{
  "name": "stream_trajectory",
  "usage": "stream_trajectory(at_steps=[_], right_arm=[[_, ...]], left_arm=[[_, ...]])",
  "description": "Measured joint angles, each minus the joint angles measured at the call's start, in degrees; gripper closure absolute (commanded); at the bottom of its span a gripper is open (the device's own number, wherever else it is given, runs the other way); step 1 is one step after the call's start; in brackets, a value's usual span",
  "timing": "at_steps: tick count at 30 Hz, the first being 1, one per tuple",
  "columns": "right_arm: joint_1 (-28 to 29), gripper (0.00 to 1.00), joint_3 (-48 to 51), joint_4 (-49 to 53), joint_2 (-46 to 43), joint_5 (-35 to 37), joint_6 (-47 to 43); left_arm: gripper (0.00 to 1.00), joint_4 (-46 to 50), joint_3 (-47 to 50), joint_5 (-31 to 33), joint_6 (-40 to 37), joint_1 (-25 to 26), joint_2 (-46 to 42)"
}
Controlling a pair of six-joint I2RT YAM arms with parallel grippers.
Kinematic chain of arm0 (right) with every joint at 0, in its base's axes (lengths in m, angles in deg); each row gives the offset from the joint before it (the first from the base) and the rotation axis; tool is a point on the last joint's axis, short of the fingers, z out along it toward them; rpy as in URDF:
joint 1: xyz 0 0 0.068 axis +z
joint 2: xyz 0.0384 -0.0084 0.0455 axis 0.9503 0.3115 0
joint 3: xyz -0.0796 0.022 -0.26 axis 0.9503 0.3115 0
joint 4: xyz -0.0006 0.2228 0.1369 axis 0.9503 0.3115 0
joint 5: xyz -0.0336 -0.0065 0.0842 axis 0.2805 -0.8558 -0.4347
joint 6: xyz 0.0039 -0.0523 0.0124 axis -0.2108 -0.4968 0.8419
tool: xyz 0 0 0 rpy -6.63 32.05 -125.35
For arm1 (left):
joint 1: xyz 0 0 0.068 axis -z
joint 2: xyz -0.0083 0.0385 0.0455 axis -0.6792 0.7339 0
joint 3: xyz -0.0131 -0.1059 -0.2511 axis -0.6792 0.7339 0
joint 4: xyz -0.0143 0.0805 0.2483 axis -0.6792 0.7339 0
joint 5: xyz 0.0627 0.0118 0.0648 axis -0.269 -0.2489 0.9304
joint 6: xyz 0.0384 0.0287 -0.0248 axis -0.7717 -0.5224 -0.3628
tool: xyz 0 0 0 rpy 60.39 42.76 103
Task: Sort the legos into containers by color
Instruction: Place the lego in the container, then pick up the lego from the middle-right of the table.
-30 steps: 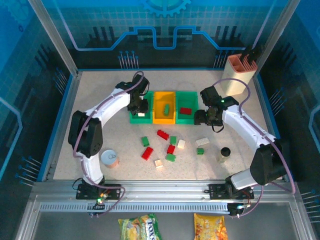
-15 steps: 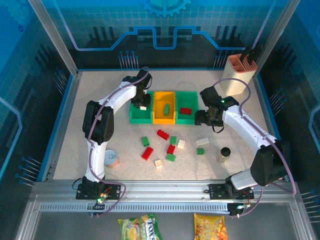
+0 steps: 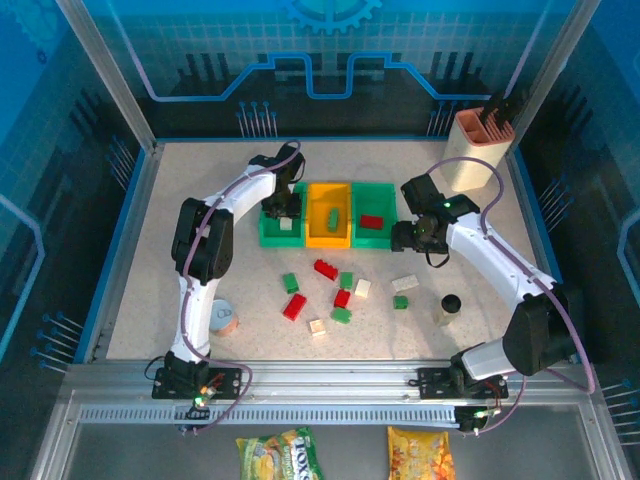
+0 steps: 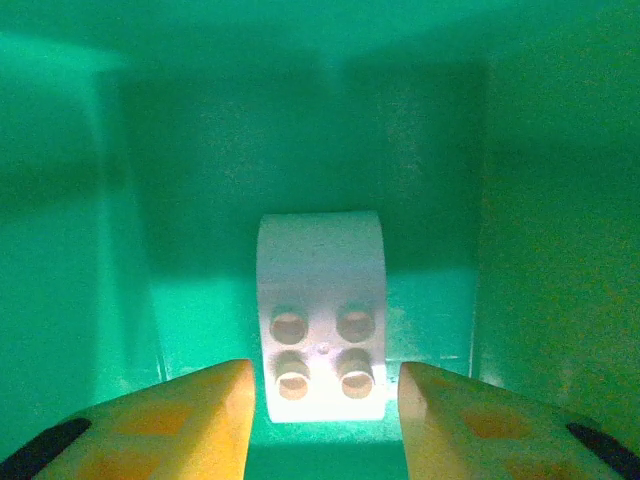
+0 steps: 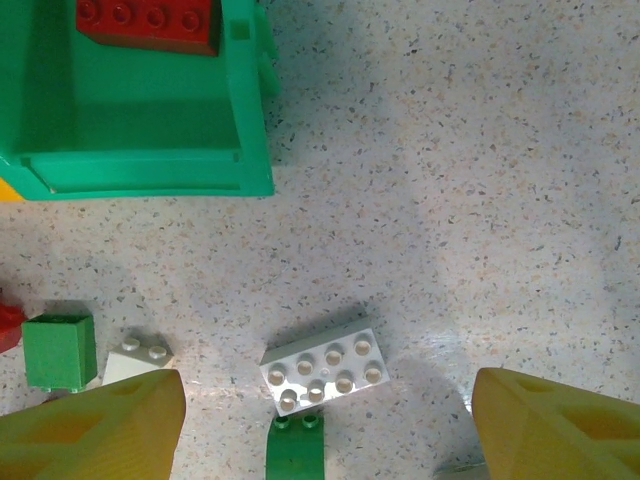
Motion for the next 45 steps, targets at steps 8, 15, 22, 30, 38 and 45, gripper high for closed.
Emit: stream_trajectory(at_steps=[8,15,22,30,38,45], right_arm=[[0.1,0.23,0.0,0.0,0.0,0.0,0.0],[0.9,0.23,0.6,-0.2,0.0,-0.1,0.0],[2.7,0.23,2.1,-0.4,0.5,-0.5,0.8],[3.5,0.23,5.0,-1.7,1.7,-1.3,1.4],[3.5,0.23,9.3,-3.3,2.9,-1.5,1.2],[3.5,0.21,12.2,-4.8,5.0,-1.5,0.2]], left_arm=[[0.56,0.3,0.0,0.0,0.0,0.0,-0.8],[0.55,0.4,2.2,-0.7,0.5,0.0,-7.2],[0.55,0.4,8.3,-2.0,1.9,0.0,-16.7],[0.54,2.6,14.1,-1.9,1.7,-0.7,-24.7],[0.54,4.6,17.8,0.2,-1.2,-1.6,-30.3],[0.54,1.7,26.5,2.4,-4.6,-2.2,-34.7]])
